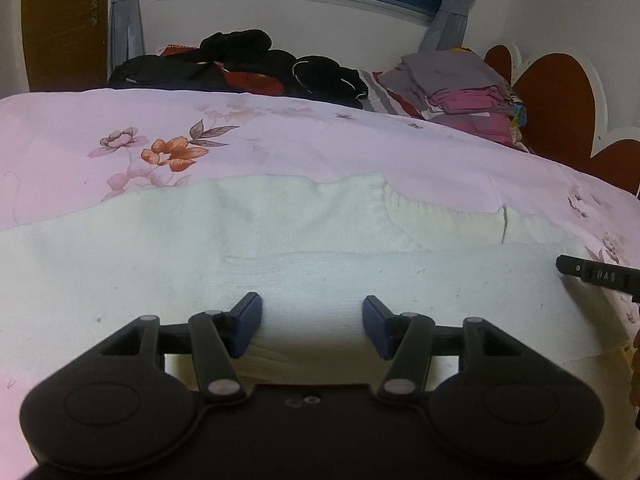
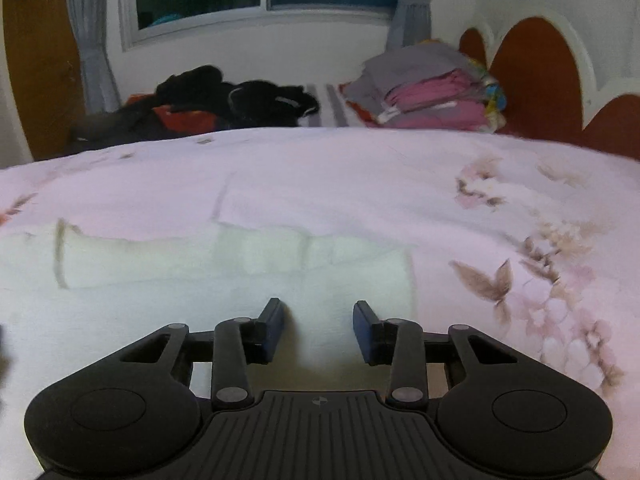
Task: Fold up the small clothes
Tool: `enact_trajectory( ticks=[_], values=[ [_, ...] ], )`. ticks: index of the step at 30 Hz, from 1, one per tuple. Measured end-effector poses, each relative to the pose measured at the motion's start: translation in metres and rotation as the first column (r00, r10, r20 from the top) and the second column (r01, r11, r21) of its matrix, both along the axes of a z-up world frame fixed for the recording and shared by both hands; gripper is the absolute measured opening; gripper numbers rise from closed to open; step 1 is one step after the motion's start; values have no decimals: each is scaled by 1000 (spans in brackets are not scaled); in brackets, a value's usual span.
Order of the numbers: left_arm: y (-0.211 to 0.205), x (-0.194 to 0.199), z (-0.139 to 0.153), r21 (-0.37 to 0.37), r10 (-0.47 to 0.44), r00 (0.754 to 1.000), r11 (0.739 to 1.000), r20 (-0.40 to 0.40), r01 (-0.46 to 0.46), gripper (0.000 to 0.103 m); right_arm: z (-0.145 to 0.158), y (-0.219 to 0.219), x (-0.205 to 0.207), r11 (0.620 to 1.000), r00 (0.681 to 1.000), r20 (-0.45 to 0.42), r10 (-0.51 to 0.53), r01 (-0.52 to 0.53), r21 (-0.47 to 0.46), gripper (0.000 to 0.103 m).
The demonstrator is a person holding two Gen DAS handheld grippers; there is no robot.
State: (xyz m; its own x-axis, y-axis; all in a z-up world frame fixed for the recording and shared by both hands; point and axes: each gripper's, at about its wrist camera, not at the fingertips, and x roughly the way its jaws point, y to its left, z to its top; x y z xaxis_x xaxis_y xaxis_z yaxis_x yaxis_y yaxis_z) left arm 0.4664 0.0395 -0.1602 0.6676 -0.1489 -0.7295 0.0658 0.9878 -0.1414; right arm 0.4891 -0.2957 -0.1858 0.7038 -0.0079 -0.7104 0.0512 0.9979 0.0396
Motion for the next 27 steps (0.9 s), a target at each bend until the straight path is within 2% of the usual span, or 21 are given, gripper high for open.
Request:
enact_trajectory(
  ticks=[4,7,10,14,17,23,27],
  values=[
    [5,-2,9,-24,25,999,999,-23,-26,57,10,-3,-8,998,999,-13,-40,40,45,38],
    [10,-9,15,-28,42,999,999,-25,-43,62,23,18,-26,997,999,25,25,-26,69,38],
    [18,-20,21,-24,45,999,999,-20,-45,62,22,43,-38,988,995,3,103,-103,116,38],
    [35,-35,30,-23,74,997,997,-24,-74,62,11,66,-46,987,988,-26,150,-148,63,38],
    [53,-45,36,-27,110,994,994,-21,-111,62,14,67,-48,988,991,-27,129,-126,91,38],
    [94,-62,43,-27,196,980,980,-19,-196,62,27,101,-60,974,982,-14,188,-184,133,38],
    [120,-73,44,-29,252,967,967,-23,-253,62,14,130,-58,974,974,-66,218,-212,83,38]
  ],
)
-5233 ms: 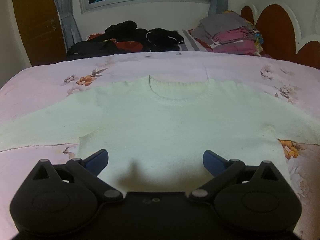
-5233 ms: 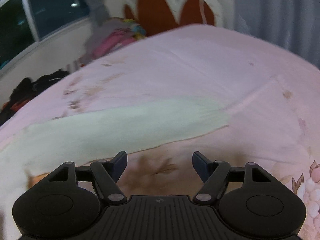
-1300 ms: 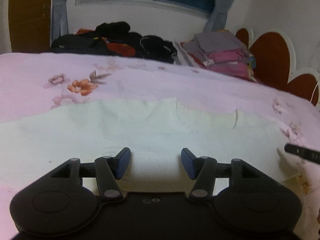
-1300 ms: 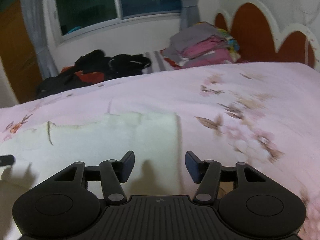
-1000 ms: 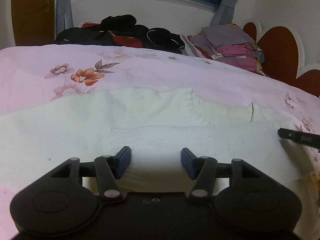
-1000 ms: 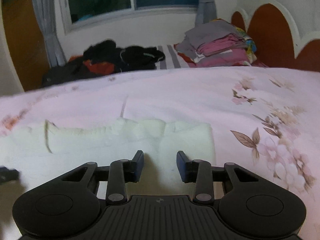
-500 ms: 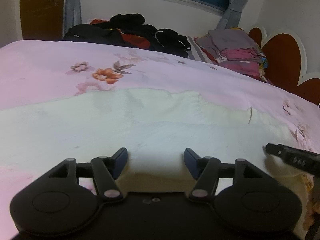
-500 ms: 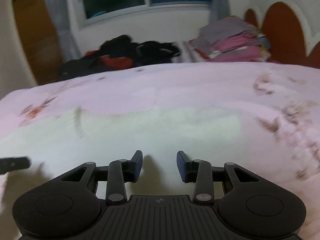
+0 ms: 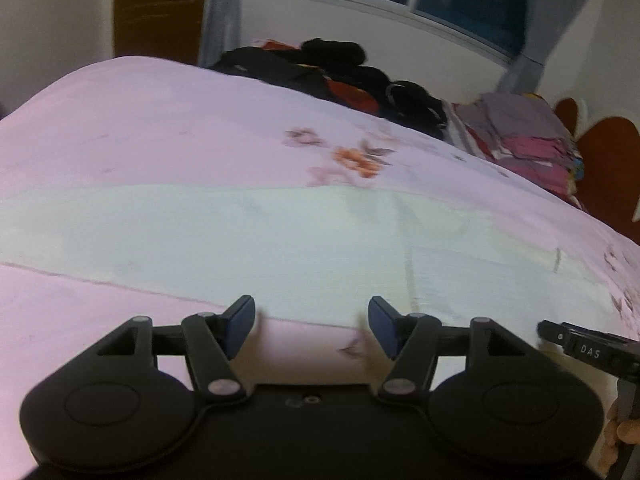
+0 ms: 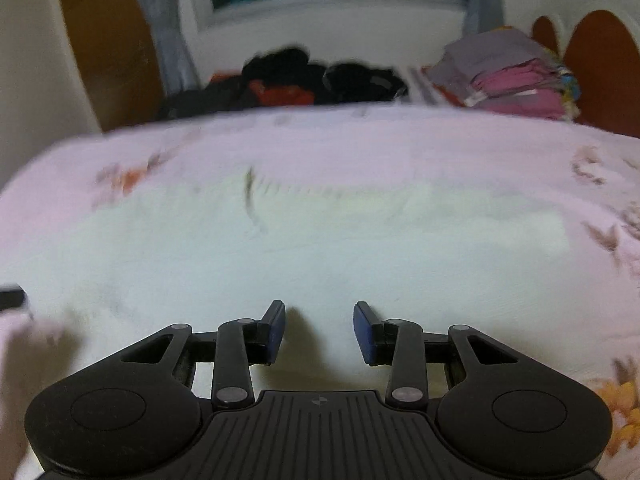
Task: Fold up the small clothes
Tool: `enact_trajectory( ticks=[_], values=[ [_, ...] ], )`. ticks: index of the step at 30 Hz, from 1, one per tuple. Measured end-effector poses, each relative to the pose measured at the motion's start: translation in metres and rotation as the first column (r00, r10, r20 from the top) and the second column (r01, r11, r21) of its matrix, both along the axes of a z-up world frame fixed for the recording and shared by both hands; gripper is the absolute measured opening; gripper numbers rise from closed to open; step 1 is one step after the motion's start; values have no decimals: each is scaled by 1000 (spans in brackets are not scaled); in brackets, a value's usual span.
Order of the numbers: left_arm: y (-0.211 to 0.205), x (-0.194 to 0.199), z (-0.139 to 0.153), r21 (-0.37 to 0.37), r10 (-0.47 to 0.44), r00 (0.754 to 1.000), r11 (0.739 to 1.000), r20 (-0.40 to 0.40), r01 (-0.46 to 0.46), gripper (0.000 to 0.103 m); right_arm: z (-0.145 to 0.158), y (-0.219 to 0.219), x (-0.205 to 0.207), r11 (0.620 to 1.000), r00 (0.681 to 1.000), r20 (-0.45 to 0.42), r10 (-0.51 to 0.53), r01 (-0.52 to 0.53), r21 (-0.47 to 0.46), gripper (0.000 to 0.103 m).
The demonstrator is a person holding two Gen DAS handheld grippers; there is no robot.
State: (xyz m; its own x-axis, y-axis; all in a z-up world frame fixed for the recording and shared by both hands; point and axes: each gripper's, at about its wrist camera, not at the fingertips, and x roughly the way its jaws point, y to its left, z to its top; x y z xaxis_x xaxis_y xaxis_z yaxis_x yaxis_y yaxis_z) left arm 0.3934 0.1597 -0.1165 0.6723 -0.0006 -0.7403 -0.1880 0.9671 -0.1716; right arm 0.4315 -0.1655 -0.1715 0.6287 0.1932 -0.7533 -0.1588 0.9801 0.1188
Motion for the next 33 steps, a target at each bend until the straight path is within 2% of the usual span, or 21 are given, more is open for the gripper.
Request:
enact_trajectory(
  ticks=[4,6,14,20,27,28,30,32,33],
  values=[
    [27,-10,0,-8,55,998,998,-1,-55,62,10,17,-1,998,1000,7,29,-29,53,38],
    [44,-16,-1,-34,97,995,995,-8,-98,62,16,32,-2,998,998,31,54,-55,40,38],
    [116,-39,-9,-81,251,968,964,-30,-252,62,22,82,2,990,992,40,122,-124,70,38],
    [164,-50,-25,-171,379,925,909,-39,-380,59,16,101,5,989,990,28,136,-137,50,38],
    [199,-30,-33,-275,441,898,864,10,-422,55,-7,107,15,993,993,-22,119,-118,22,38],
    [202,-27,-33,-286,453,892,857,16,-430,53,-7,107,15,993,993,-20,117,-116,20,38],
    [207,-22,-35,-282,472,881,849,27,-446,39,-5,107,14,994,994,-7,109,-109,30,38],
    [211,-20,-39,-288,497,867,835,31,-469,14,-3,107,14,994,995,17,101,-102,34,38],
    [214,-19,-41,-296,509,860,827,30,-479,8,-9,109,16,995,995,0,104,-104,11,38]
  ],
)
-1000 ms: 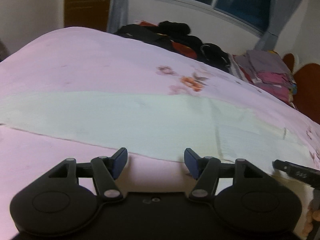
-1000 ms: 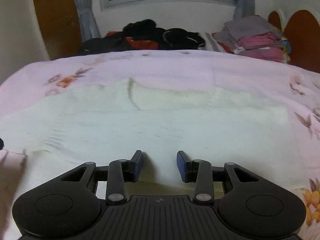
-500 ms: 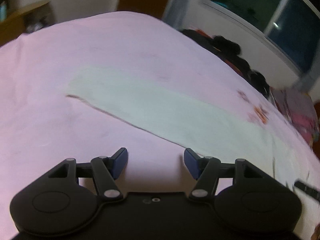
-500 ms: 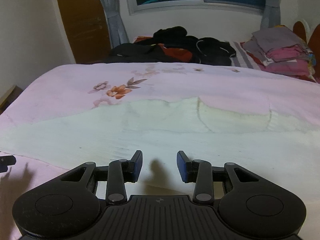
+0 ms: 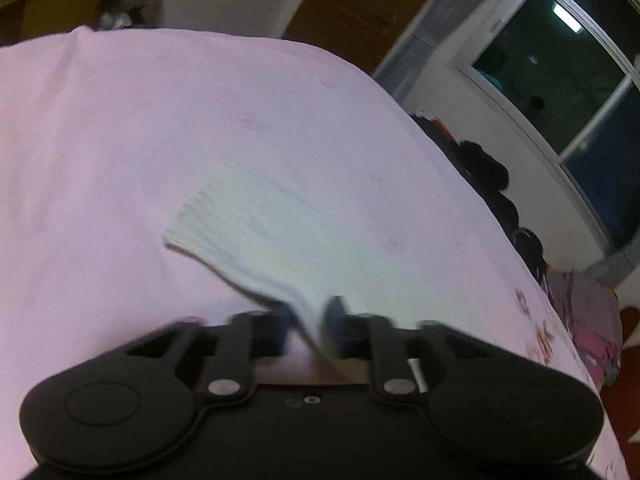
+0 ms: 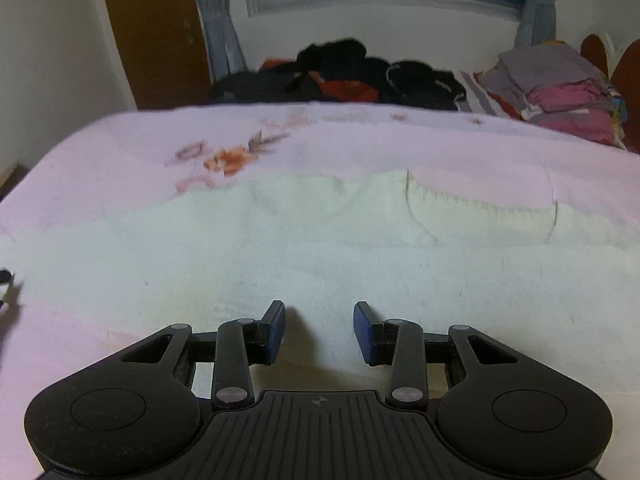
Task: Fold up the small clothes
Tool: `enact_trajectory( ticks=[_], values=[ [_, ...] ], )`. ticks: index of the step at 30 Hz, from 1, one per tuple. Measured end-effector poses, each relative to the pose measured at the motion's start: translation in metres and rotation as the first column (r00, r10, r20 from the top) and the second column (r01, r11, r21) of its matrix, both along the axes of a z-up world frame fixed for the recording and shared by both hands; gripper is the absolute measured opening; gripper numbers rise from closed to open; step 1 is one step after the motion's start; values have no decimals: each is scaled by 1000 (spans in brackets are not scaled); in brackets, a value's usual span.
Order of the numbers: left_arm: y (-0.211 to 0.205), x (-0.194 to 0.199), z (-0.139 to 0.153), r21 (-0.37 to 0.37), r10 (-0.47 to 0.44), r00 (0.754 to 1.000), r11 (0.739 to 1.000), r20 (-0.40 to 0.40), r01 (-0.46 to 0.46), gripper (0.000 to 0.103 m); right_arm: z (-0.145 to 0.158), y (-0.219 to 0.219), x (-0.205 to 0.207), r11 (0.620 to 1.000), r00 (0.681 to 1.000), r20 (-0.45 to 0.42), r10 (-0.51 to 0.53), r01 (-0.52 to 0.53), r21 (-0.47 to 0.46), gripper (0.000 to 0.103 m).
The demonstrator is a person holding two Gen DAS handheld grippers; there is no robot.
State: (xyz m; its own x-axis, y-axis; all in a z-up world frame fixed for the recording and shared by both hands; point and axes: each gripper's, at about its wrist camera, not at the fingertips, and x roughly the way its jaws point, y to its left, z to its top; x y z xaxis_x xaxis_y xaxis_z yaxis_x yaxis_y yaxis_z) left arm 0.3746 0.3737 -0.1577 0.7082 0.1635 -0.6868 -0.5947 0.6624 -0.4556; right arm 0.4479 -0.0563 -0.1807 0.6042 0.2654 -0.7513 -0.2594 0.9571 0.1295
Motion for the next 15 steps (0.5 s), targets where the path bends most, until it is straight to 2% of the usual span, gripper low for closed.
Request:
enact_trajectory(
  ticks=[2,4,7,9,12,15],
  values=[
    [1,3,-1,-12,13,1000,1000,11,-13,4,-4,2,0,1000,1000,8,11,-10,-21,38],
    [-5,5,4,27,1,1000,1000,15,-2,3,-2,4,1,999,1000,6,19,-19,-32,38],
    [-22,5,22,69,-44,997,997,60,39,3,3,-7,1,999,1000,2,-10,10,43,38],
    [-38,7,38,101,-105,990,990,93,96,3,7,-15,-2,997,1000,13,-28,27,67,38],
    [-74,15,64,143,-227,963,968,144,207,3,16,-22,-7,995,999,25,-36,34,89,38],
    [-119,27,87,174,-353,916,930,189,323,3,24,-36,-11,993,998,36,-55,51,104,38]
  ],
)
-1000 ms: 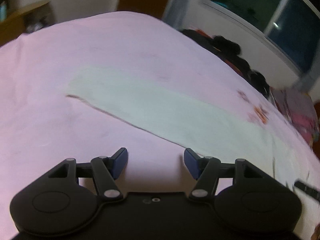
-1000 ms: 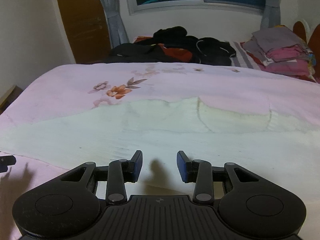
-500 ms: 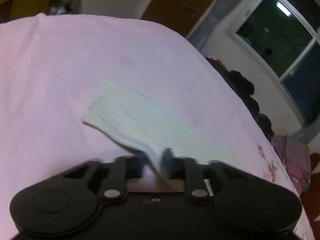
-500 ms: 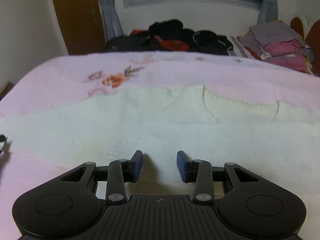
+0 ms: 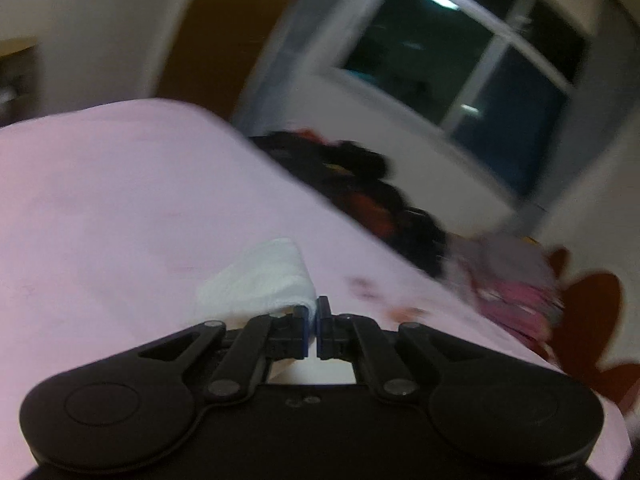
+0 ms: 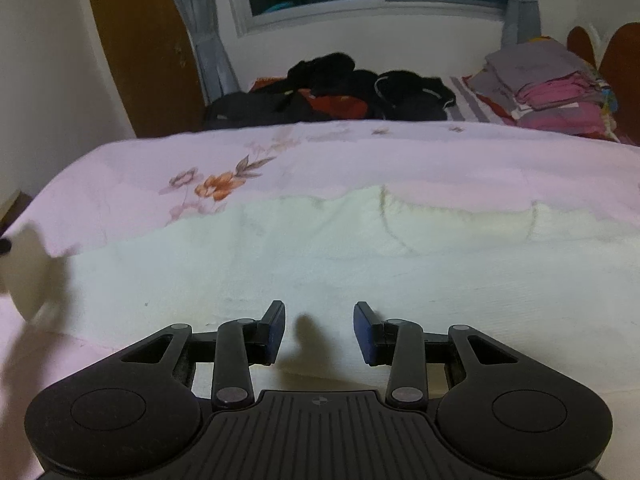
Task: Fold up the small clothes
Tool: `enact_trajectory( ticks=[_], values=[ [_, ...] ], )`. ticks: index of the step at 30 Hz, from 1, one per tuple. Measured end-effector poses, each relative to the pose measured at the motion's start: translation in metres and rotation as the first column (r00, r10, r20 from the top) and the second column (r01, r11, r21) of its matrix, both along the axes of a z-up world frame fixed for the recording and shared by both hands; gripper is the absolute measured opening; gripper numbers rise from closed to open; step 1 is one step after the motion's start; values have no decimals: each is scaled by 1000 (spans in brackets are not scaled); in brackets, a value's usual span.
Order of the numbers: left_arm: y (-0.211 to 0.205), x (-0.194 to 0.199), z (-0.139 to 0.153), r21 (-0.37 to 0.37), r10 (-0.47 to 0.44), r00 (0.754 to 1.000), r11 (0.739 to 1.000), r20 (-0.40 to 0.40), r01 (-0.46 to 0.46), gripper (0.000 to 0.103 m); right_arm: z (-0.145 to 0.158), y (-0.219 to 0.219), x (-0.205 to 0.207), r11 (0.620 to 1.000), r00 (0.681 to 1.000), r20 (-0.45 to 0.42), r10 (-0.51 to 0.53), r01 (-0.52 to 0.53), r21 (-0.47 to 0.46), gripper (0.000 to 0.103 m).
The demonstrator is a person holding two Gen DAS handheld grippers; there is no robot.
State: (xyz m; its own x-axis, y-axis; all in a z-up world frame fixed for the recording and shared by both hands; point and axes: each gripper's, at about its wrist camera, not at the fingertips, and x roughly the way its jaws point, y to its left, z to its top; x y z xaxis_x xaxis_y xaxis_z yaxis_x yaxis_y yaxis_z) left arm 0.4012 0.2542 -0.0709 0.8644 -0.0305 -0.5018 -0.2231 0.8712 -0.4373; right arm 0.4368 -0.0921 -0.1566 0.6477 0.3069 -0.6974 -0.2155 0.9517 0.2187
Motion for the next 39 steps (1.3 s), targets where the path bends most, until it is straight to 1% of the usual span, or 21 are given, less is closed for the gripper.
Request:
enact_trajectory(
  ticks=[3,5,10,12,14,15,16,18,19,20,21,22,23,24,26,28,29,30,33,36,39],
  values=[
    [-53,13,12,-1,-125,992,992,26,125,3,7,-21,-8,999,999,8,-34,34,4,38],
    [-92,23,13,-4,-211,977,977,30,211,3,12,-39,-14,998,998,15,-58,58,3,38],
    [-186,32,-5,-17,-406,914,914,11,406,3,19,-88,-30,991,991,31,-132,133,-13,38],
    [-218,35,-18,-29,-472,881,881,-16,471,3,20,-109,-36,986,986,28,-167,167,-16,38],
    [-241,31,-36,-22,-511,858,860,-49,510,3,21,-128,-41,979,979,26,-202,202,-21,38],
    [-253,30,-43,-23,-536,841,844,-71,536,5,21,-137,-44,977,977,23,-213,214,-20,38],
    [-264,33,-52,-19,-557,824,830,-104,558,7,21,-144,-46,975,975,16,-222,222,-16,38],
    [-277,26,-63,0,-568,808,818,-154,575,23,21,-154,-49,973,973,4,-230,230,-5,38],
    [-278,31,-66,-5,-575,800,812,-170,583,25,21,-157,-51,973,973,-2,-229,229,2,38],
    [-276,30,-68,-16,-578,795,811,-183,585,31,21,-160,-53,974,975,-7,-224,224,11,38],
    [-273,29,-68,-28,-577,794,812,-191,583,46,20,-159,-53,975,975,-9,-220,220,20,38],
    [-268,32,-66,-32,-570,799,817,-194,575,54,19,-159,-55,976,976,-10,-215,216,30,38],
    [-263,29,-63,-24,-558,809,826,-185,564,66,19,-157,-55,977,978,-14,-207,208,38,38],
    [-257,25,-57,-4,-547,820,832,-169,554,70,18,-154,-54,979,980,-17,-199,199,45,38],
    [-242,15,-48,48,-525,837,842,-152,537,70,19,-145,-52,982,984,-13,-178,179,56,39],
    [-227,11,-43,80,-493,856,857,-157,509,71,18,-133,-51,986,988,-6,-155,155,61,51],
    [-218,7,-41,101,-473,866,865,-163,491,72,19,-126,-51,988,990,4,-138,137,64,65],
    [-207,2,-43,127,-447,878,873,-172,470,72,21,-120,-52,991,993,19,-119,118,63,68],
    [-182,-8,-51,176,-377,900,892,-216,416,72,23,-95,-52,999,997,64,-49,48,3,68],
    [-161,-17,-66,169,-316,911,915,-265,366,71,18,-72,-52,998,997,72,18,-14,-58,68],
    [-151,-21,-75,172,-276,915,927,-294,334,70,6,-57,-51,994,997,56,52,-46,-95,68]
  ],
)
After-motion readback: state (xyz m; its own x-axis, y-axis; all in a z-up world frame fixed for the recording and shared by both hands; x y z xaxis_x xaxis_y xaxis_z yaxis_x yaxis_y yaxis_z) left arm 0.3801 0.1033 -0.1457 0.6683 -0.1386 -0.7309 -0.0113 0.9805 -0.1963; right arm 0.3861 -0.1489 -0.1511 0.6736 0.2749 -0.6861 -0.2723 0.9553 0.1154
